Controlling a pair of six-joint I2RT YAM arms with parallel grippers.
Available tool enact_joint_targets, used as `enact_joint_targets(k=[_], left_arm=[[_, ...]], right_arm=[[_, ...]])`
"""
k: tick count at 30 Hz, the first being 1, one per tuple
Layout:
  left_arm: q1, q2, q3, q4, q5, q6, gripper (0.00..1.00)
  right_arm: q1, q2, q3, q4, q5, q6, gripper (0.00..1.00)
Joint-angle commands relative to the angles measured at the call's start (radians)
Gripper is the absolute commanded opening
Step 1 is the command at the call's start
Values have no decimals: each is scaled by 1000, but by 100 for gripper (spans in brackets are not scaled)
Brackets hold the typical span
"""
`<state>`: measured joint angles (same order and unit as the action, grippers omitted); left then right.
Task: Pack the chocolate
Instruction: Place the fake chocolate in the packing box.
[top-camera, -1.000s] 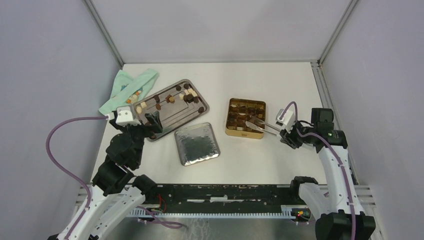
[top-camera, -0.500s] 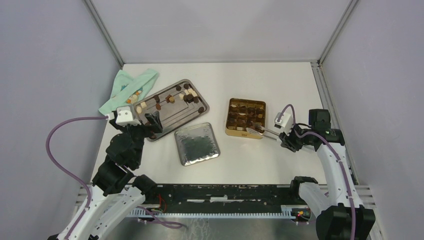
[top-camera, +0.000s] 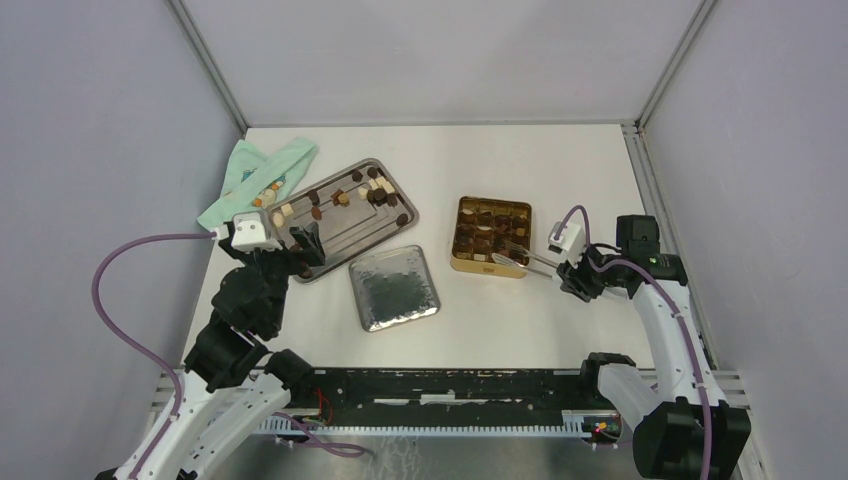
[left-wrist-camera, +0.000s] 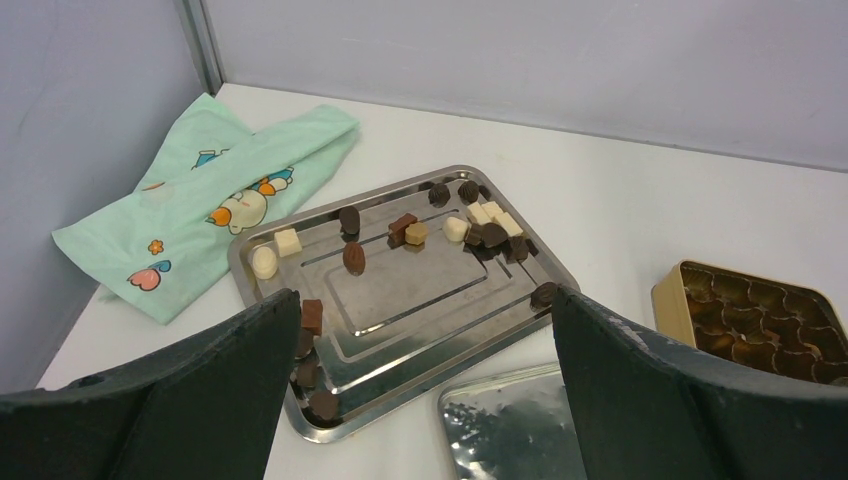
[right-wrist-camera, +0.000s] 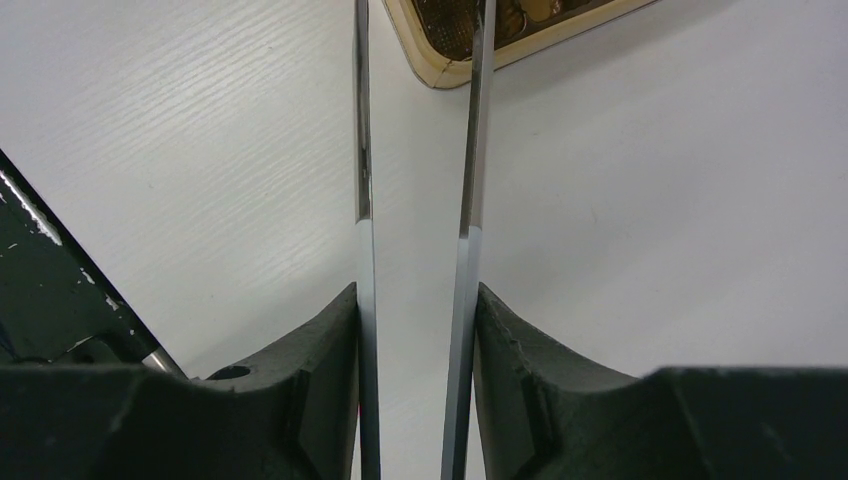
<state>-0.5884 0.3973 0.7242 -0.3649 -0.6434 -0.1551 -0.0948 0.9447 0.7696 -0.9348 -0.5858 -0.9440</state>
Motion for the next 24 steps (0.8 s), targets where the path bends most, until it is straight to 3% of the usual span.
enact_joint_targets(k=[1,11,18,21,24], left_arm=[[6,-9,3,27,14,34,100],[6,-11,3,27,17,33,100],[6,-8,3,28,21,31,100],[7,-4,3,27,21,32,100],[7,0,3,27,21,33,100]], right_arm=[[-5,1,15,32,-29,4,47],[-5,5,58,26,-58,7,45],[15,61,154,43,-186,33,42],[88,95,192,123,-163,108,42],[251,145,227,225,-72,196,42]])
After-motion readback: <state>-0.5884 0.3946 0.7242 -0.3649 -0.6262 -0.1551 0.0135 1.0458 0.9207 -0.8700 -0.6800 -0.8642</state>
